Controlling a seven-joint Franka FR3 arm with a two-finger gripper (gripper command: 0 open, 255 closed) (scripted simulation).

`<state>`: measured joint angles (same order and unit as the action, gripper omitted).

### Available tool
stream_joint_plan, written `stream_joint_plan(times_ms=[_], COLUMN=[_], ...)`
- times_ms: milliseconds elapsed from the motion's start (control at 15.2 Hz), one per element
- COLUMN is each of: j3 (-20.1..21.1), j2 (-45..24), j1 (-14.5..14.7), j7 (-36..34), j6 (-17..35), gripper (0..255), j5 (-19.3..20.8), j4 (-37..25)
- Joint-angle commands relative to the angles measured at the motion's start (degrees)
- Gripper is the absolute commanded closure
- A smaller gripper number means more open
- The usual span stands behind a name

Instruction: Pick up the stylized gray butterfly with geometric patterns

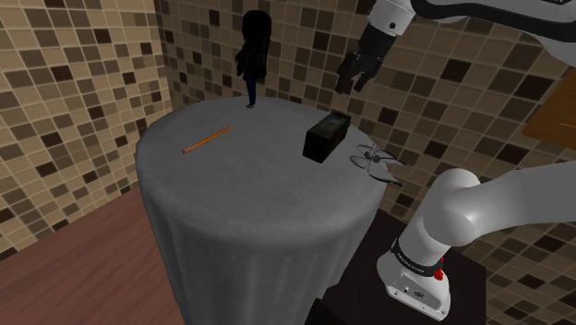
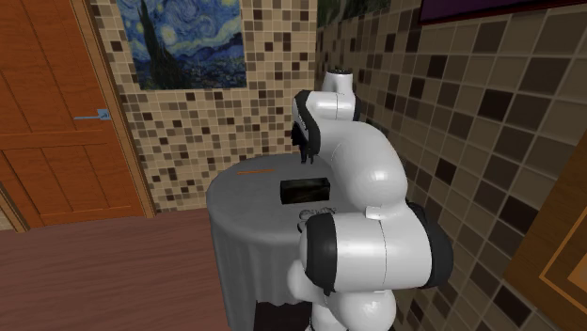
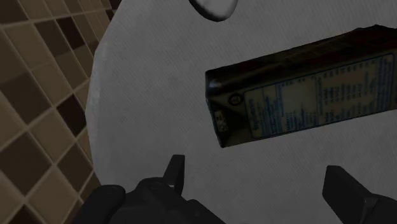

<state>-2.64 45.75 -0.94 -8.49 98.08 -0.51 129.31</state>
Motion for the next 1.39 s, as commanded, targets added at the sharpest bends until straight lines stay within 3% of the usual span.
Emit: stream_joint_plan(times_ms=[0,396,792,1320], j3=[0.0,3.2,7.6,8.2], j2=[0.0,10.0,20.7,23.7], j1=[0.0,-4.9,-8.9,-8.7], j7=[0.0,-12.6,-25.8,-25.9], j6=[0.0,-4.4,-11.3,-7.3], gripper=[0,0,0,0], j5=[0.0,-1.8,-6.0,-6.7], j4=[0.0,10.2,18.5,25.6])
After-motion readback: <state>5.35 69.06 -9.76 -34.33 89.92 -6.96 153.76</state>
